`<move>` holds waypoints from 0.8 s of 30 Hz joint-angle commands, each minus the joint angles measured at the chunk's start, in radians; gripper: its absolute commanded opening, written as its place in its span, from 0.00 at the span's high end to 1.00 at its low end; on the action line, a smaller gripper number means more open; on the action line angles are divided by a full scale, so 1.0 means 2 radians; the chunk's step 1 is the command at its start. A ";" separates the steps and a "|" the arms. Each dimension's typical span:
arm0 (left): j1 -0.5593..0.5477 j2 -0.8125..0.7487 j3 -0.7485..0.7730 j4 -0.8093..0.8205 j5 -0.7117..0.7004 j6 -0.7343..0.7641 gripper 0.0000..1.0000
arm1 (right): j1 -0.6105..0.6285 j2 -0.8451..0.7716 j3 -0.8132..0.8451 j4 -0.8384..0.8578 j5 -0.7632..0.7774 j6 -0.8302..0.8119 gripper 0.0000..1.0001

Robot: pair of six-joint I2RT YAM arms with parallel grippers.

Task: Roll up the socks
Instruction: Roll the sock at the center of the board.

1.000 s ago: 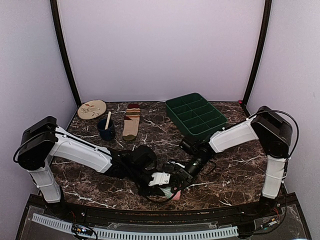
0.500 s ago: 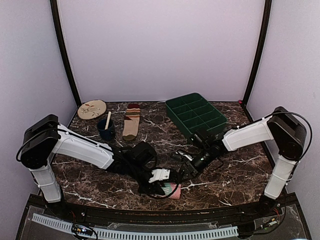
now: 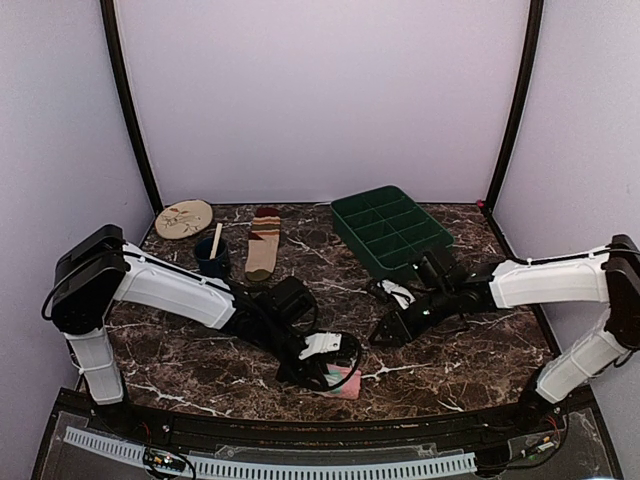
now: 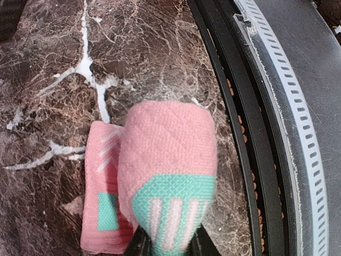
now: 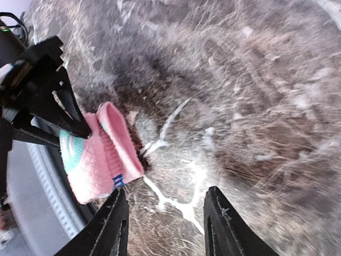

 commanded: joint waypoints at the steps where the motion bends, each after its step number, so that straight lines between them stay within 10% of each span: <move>1: 0.010 0.040 0.007 -0.107 0.004 -0.010 1.00 | 0.036 -0.058 -0.022 0.020 0.126 -0.006 0.56; 12: 0.037 0.076 0.044 -0.150 0.044 -0.004 1.00 | 0.181 -0.106 -0.056 0.051 0.304 -0.028 0.56; 24: 0.042 0.096 0.059 -0.160 0.062 -0.001 1.00 | 0.264 -0.030 0.003 0.025 0.319 -0.093 0.53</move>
